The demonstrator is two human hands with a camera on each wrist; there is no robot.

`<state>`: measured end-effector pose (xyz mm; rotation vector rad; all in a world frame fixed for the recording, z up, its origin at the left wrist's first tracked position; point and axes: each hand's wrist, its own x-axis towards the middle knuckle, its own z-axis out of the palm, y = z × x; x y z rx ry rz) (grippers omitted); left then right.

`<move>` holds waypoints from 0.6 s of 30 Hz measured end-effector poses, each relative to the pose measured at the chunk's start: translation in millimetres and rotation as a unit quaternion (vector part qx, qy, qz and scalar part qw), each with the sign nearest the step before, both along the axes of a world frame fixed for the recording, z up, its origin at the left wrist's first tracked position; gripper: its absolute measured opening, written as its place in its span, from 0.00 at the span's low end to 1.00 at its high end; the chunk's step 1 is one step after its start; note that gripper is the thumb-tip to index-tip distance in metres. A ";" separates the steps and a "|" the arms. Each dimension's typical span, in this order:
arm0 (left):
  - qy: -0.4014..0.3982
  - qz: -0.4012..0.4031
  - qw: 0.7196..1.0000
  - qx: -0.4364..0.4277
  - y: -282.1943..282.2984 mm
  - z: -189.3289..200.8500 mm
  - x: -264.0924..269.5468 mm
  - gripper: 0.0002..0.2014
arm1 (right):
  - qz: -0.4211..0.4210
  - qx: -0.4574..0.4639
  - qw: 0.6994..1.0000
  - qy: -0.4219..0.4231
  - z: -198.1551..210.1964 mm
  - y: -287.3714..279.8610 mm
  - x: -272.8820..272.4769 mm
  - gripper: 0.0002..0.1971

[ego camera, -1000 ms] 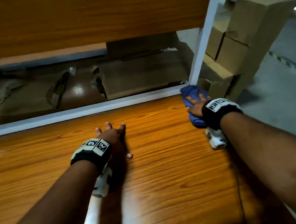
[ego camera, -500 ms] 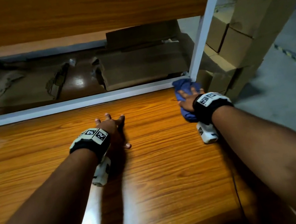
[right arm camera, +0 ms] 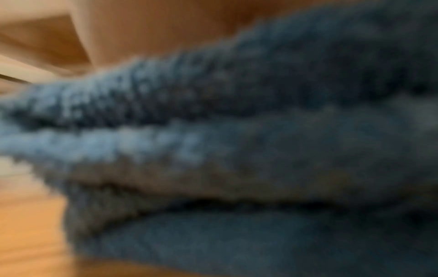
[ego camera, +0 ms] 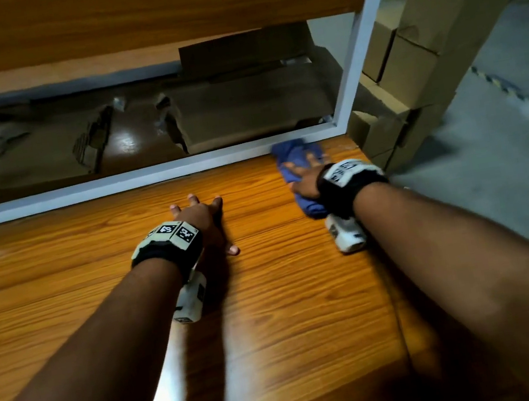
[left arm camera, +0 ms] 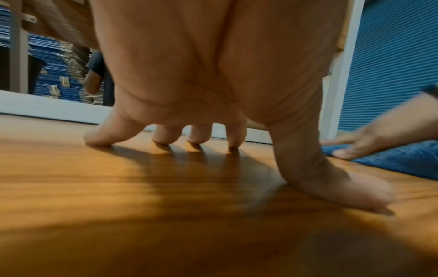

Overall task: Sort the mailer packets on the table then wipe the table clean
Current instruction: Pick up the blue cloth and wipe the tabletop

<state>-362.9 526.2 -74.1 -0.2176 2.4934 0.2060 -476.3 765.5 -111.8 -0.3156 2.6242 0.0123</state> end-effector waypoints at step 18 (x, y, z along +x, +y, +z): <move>0.018 -0.010 1.000 0.005 -0.8 -0.9 4.3 0.57 | -0.085 0.042 0.995 -0.010 3.4 39.4 50.1 0.33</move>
